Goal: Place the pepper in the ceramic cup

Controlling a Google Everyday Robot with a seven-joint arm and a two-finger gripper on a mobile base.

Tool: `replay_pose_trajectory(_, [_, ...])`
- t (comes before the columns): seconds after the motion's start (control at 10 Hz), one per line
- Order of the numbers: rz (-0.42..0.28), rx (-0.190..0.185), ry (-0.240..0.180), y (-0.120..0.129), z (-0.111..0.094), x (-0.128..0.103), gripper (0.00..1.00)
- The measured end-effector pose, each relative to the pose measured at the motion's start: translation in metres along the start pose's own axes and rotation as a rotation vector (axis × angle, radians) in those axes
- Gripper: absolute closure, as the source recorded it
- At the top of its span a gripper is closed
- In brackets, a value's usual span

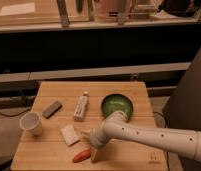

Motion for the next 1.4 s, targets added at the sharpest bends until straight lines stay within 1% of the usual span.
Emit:
replay_pose_trajectory(0.3, [0.005, -0.003, -0.024, -0.0006, 0.0012, 0.0009, 0.2])
replay_pose_trajectory(0.5, [0.007, -0.005, -0.03, 0.0001, 0.0019, 0.0007, 0.2])
replay_pose_trajectory(0.6, [0.008, -0.009, -0.033, 0.0, 0.0029, -0.0001, 0.27])
replay_pose_trajectory(0.8, [0.009, -0.018, -0.033, 0.0003, 0.0042, 0.0002, 0.44])
replay_pose_trajectory(0.9, [0.007, -0.024, -0.031, 0.0006, 0.0052, 0.0003, 0.56])
replay_pose_trajectory(1.1, [0.008, -0.034, -0.022, 0.0011, 0.0075, 0.0009, 0.76])
replay_pose_trajectory(1.3, [0.015, -0.039, -0.02, 0.0008, 0.0084, 0.0024, 0.97])
replay_pose_trajectory(1.4, [0.017, -0.04, -0.023, 0.0009, 0.0084, 0.003, 1.0])
